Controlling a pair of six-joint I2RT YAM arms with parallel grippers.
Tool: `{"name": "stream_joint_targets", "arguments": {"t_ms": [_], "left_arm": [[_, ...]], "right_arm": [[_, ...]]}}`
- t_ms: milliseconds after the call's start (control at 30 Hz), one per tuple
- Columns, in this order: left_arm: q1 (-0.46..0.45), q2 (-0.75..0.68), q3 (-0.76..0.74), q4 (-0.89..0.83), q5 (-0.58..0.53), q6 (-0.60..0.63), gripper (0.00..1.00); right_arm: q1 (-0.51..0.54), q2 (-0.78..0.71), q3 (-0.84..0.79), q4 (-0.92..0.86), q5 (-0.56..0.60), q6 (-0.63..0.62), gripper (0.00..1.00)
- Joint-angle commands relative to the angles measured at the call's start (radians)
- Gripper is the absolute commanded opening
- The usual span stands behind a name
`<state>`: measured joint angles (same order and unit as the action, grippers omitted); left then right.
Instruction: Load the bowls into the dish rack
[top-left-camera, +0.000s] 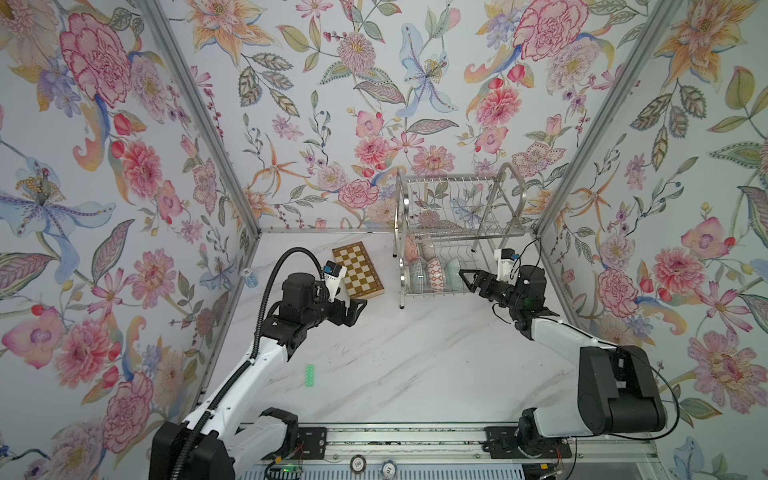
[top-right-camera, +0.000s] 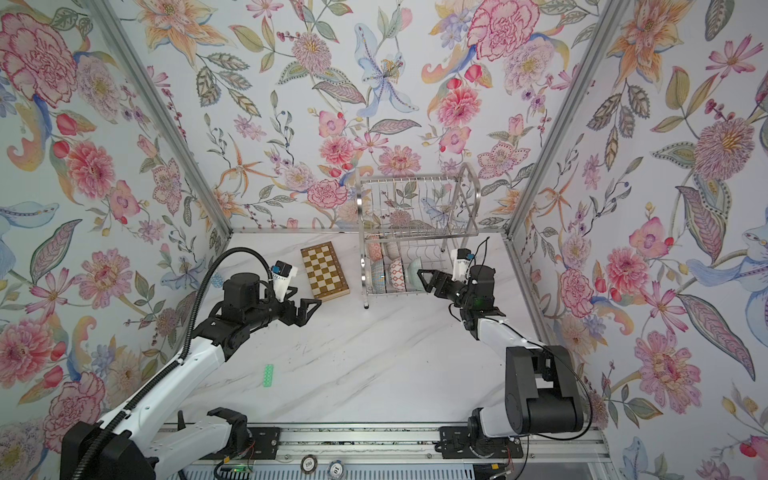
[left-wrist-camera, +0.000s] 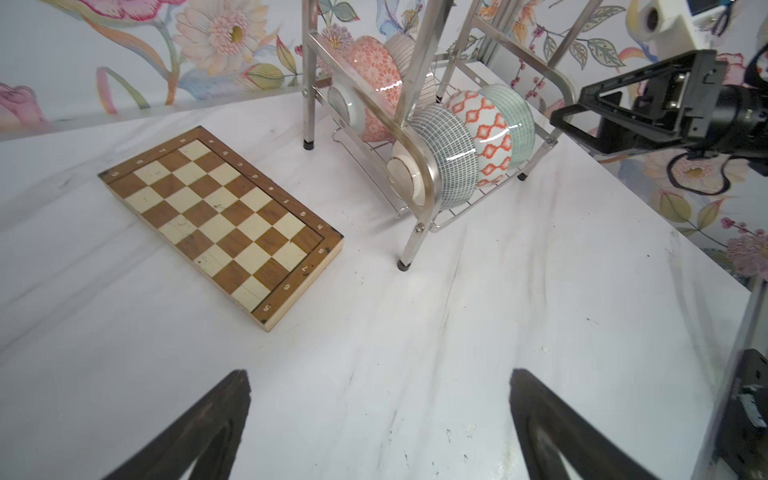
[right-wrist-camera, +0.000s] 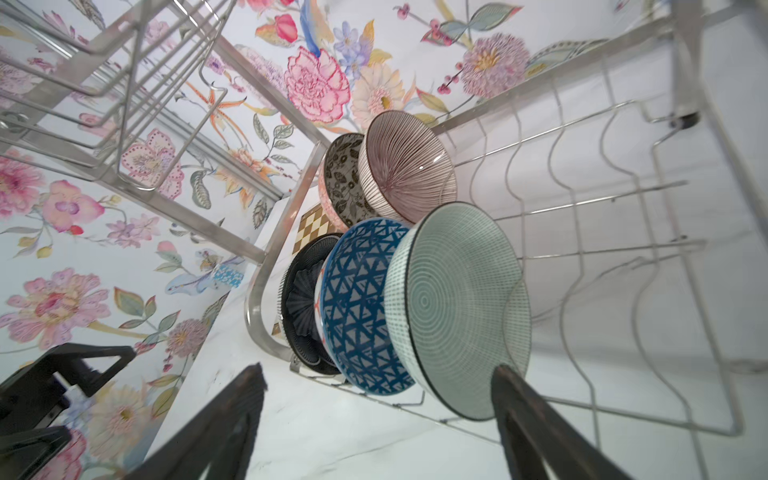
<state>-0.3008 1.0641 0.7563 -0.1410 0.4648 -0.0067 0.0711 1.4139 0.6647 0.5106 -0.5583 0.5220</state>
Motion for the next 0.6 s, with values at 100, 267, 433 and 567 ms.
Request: {"name": "stream_joint_targets", "arguments": {"t_ms": [100, 267, 433, 567], "left_arm": [[-0.001, -0.074, -0.066, 0.107, -0.174, 0.013, 0.99], [0.004, -0.125, -0.131, 0.198, -0.299, -0.004, 0.99], [0.017, -0.172, -0.196, 0.281, -0.414, -0.013, 0.99], [0.035, -0.223, -0.251, 0.342, -0.476, -0.024, 0.99]], "right_arm": [[0.022, -0.150, -0.100, 0.047, 0.293, -0.069, 0.93], [0.100, -0.283, -0.157, 0.024, 0.556, -0.199, 0.99], [0.119, -0.384, -0.235, 0.037, 0.749, -0.239, 0.98], [0.126, -0.477, -0.320, 0.084, 0.850, -0.251, 0.99]]}}
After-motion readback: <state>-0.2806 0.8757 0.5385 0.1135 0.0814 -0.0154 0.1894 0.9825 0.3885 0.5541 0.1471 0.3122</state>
